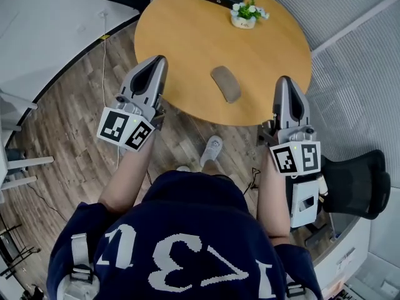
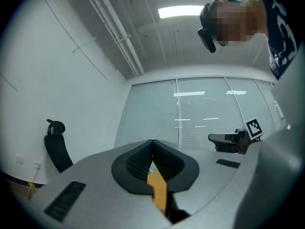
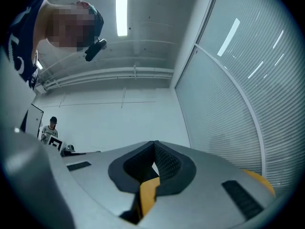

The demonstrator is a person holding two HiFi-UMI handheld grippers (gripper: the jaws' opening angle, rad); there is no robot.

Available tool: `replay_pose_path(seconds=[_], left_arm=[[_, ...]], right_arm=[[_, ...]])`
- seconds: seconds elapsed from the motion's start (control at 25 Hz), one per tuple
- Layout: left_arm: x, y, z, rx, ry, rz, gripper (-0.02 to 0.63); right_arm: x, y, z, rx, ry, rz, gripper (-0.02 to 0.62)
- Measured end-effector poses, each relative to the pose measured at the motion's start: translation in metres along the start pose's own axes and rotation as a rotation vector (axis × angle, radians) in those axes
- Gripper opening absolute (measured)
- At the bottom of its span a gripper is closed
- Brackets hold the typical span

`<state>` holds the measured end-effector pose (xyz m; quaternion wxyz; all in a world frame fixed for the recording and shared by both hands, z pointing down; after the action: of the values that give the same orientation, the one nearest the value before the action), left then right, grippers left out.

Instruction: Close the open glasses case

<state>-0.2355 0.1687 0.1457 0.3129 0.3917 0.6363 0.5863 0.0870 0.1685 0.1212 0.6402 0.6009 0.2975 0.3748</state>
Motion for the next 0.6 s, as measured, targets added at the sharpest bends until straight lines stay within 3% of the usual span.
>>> replay_pose_path(seconds=[0.2,0.44,0.6], left_arm=[[-0.061,0.0,-0.01,-0.01,-0.042,-0.002,0.012],[-0.127,0.01,-0.014,-0.077,-0.021,-0.031,0.012],[-0.153,0.019,-0.021,-0.058,-0.049,-0.04,0.012]], right_arm=[[-0.046,-0.011,0.053,0.024,-0.037,-0.001,0.021],[-0.081,-0.011,0.126,0.008,-0.056,-0.022,0.021],[-0.102,0.001,0.155,-0.02,-0.06,-0.052,0.021]])
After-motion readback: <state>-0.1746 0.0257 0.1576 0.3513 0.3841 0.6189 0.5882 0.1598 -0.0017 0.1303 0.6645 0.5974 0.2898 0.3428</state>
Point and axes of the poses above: the fingertips, and each gripper's own axes: x backward along the fingers, z to its right, y out of its underside, the point moved 7 cm from there along x, backward along the fingers, and after that the axes turned 11 degrees about -z, right-handed, at the moved point
